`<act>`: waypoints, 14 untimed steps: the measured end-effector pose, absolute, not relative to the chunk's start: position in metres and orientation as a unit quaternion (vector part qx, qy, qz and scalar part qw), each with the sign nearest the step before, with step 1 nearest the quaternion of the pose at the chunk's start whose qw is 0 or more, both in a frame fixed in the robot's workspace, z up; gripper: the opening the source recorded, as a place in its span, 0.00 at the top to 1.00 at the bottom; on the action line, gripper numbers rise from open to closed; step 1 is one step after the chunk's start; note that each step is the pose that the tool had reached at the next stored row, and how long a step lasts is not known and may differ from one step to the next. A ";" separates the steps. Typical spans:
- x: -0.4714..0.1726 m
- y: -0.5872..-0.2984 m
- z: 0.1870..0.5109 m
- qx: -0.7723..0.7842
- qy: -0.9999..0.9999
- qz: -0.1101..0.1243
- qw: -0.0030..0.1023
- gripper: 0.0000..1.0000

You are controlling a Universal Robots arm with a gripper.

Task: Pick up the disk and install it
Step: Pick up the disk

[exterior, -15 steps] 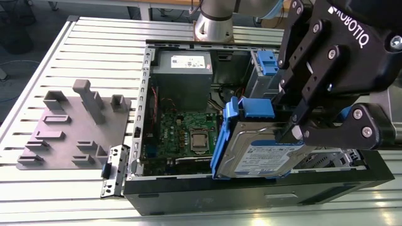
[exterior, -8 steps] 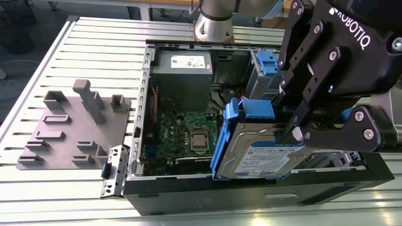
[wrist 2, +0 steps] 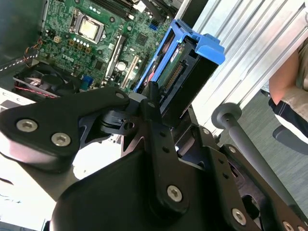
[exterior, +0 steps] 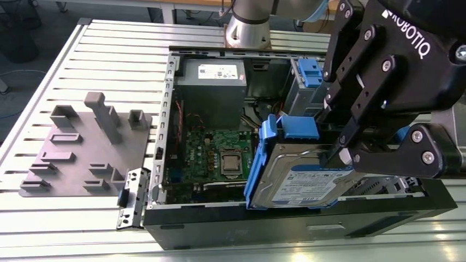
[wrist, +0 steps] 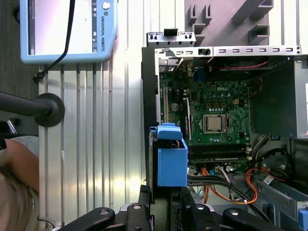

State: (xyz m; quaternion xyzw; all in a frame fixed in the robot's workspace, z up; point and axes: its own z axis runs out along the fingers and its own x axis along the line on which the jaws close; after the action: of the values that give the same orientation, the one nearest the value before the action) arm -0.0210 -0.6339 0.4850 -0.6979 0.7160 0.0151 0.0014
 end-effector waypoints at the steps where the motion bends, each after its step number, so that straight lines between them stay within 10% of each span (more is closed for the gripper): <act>1: -0.021 -0.634 0.485 -0.698 0.716 0.015 0.001 0.65; 14: -0.021 -0.620 0.484 -0.698 0.716 0.015 0.002 0.65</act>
State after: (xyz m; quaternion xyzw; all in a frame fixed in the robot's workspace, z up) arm -0.0210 -0.6201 0.4845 -0.6979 0.7160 0.0152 0.0016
